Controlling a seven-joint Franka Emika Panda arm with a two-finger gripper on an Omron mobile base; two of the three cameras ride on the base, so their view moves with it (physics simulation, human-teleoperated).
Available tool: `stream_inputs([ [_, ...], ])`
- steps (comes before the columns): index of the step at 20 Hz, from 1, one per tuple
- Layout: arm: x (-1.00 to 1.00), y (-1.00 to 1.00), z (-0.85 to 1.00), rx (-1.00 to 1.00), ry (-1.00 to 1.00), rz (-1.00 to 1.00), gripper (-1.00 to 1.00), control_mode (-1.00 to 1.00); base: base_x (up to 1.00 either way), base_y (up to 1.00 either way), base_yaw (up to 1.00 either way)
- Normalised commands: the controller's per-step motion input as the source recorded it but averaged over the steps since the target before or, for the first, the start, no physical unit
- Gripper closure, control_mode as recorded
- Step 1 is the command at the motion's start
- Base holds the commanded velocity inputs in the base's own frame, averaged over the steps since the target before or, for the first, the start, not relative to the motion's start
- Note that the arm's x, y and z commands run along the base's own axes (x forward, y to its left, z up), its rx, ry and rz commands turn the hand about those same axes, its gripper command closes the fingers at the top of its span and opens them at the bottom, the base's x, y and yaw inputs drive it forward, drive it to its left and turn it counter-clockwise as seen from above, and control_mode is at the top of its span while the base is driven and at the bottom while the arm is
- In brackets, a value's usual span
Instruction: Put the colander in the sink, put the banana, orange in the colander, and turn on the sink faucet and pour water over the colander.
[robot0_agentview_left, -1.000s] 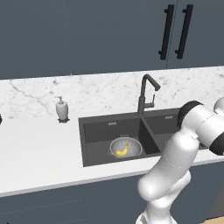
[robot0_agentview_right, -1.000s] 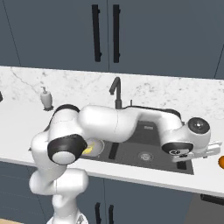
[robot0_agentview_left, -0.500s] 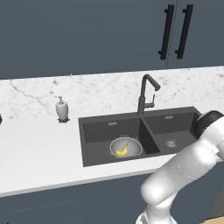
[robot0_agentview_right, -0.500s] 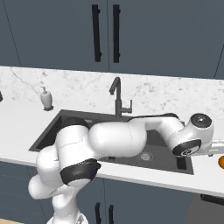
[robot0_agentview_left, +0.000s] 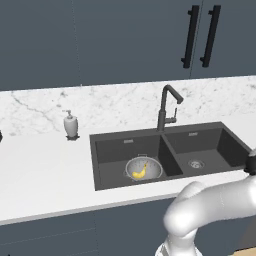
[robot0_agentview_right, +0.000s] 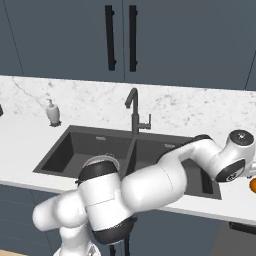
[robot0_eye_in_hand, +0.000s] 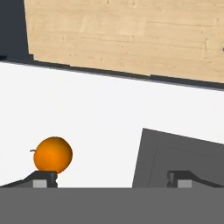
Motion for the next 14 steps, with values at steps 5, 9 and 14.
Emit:
stream_inputs([
  [5,0.10,-0.11,-0.05,-0.01,0.00,0.00,-1.00,-1.00,0.00,0.00,0.00],
  [9,0.17,0.00,-0.25,-0.06,0.00,0.00,-1.00,-1.00,0.00,0.00,0.00],
  [14,0.24,-0.06,-0.33,-0.05,0.00,0.00,-1.00,-1.00,0.00,0.00,0.00],
])
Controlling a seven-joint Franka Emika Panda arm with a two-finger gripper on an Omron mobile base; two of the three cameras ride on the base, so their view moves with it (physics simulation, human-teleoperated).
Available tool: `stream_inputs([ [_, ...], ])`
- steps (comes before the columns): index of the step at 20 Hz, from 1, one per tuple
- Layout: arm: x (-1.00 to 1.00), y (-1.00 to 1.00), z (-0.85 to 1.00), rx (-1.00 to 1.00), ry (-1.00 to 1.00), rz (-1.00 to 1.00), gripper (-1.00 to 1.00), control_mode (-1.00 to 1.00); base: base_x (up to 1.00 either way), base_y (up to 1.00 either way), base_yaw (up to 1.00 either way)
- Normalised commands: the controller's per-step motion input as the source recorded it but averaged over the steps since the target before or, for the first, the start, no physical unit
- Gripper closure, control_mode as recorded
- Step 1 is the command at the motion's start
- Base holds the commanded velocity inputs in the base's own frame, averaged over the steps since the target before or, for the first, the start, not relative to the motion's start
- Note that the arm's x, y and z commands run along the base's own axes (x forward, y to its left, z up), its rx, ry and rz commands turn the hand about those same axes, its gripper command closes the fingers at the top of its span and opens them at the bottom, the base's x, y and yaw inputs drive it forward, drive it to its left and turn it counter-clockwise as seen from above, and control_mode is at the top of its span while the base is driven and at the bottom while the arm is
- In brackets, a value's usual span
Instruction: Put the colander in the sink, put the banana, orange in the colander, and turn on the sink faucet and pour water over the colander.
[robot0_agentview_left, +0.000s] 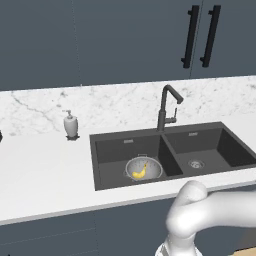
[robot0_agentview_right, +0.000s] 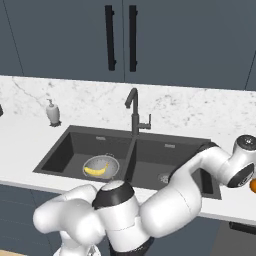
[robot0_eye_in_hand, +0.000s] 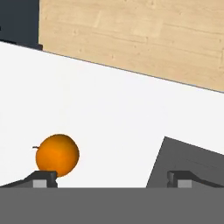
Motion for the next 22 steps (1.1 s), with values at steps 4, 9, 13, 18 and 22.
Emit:
stream_inputs([
  [4,0.25,-0.21,-0.20,0.00,0.00,0.00,-1.00,-1.00,0.00,0.00,0.00],
  [9,0.27,-0.25,-0.02,0.00,-0.07,0.00,-1.00,-1.00,0.00,0.00,0.00],
  [13,0.24,-0.21,-0.06,0.00,-0.05,0.00,-1.00,-1.00,0.00,0.00,0.00],
  [18,0.13,-0.19,-0.25,-0.03,-0.01,0.00,-1.00,-1.00,0.00,0.00,0.00],
  [22,0.21,-0.26,-0.28,-0.03,0.00,0.00,-1.00,-1.00,0.00,0.00,0.00],
])
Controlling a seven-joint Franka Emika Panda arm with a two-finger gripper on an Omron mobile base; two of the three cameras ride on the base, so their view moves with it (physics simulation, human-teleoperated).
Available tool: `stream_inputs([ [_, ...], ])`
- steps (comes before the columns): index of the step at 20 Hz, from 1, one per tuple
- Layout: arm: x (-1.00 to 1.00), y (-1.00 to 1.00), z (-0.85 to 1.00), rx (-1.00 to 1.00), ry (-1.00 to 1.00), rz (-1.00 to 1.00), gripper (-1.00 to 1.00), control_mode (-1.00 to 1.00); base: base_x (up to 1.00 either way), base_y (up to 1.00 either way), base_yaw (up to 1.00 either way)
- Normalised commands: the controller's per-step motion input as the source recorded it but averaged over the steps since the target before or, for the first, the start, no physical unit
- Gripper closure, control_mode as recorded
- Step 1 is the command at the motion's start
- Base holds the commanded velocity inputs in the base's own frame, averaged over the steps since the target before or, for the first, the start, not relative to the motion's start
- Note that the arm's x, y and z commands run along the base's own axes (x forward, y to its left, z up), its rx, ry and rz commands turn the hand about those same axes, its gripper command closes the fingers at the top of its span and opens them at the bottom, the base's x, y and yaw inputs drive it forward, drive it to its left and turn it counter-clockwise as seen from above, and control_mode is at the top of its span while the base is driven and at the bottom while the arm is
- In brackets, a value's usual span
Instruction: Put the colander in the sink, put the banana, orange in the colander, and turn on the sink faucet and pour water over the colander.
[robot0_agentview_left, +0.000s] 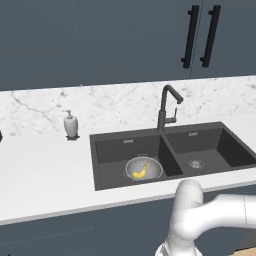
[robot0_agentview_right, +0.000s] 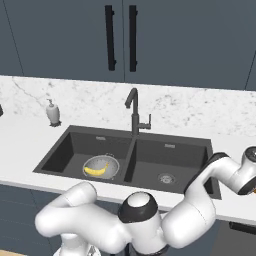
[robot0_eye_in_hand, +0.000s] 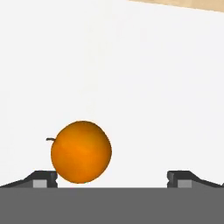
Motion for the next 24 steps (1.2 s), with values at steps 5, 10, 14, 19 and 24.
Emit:
stream_inputs([
  [5,0.24,-0.29,-0.21,0.00,-0.05,0.00,-1.00,-1.00,0.00,0.00,0.00],
  [10,0.22,-0.41,-0.20,0.00,-0.11,0.00,-1.00,-1.00,0.00,0.00,0.00],
  [14,0.11,-0.58,-0.34,-0.06,-0.01,-0.02,-1.00,-1.00,0.00,0.00,0.00],
  [19,0.10,-0.51,-0.34,-0.07,0.00,-0.05,-1.00,-1.00,0.00,0.00,0.00],
  [24,0.14,-0.35,-0.32,-0.05,0.00,-0.03,1.00,-1.00,0.00,0.00,0.00],
])
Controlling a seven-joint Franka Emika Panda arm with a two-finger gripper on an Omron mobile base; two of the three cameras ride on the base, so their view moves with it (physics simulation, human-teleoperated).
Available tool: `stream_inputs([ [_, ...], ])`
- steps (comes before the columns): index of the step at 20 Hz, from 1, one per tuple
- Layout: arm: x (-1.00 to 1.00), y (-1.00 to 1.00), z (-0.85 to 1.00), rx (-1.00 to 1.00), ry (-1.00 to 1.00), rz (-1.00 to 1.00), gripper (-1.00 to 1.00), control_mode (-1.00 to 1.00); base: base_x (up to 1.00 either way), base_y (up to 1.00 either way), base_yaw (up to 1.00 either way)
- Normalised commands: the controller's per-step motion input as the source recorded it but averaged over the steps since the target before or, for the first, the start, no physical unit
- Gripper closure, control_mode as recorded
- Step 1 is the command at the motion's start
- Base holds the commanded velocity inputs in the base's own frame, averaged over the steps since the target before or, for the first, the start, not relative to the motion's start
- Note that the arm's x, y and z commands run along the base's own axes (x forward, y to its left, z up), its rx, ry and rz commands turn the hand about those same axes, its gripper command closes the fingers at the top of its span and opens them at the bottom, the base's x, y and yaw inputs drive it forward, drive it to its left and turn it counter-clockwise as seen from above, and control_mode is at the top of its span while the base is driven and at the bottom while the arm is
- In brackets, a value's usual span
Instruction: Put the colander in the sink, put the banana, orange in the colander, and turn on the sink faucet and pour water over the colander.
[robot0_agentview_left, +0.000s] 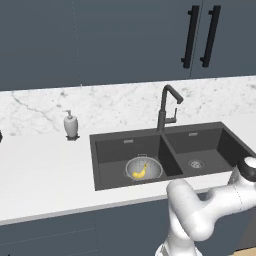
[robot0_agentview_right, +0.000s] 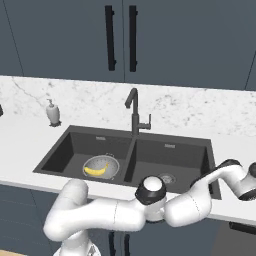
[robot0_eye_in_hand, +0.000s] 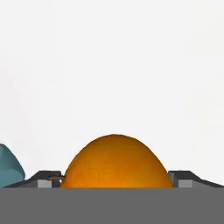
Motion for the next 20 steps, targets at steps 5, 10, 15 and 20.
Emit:
stream_inputs([
  [5,-0.53,-0.12,-0.04,0.10,-0.35,0.09,1.00,-1.00,0.00,0.00,0.00],
  [10,0.04,0.01,0.03,0.08,-0.53,0.70,1.00,-1.00,0.00,0.00,0.00],
  [15,0.10,0.09,0.05,-0.02,-0.25,0.87,1.00,-1.00,0.00,0.00,0.00],
  [20,0.00,0.00,0.06,-0.02,-0.13,0.99,1.00,-1.00,0.00,0.00,0.00],
])
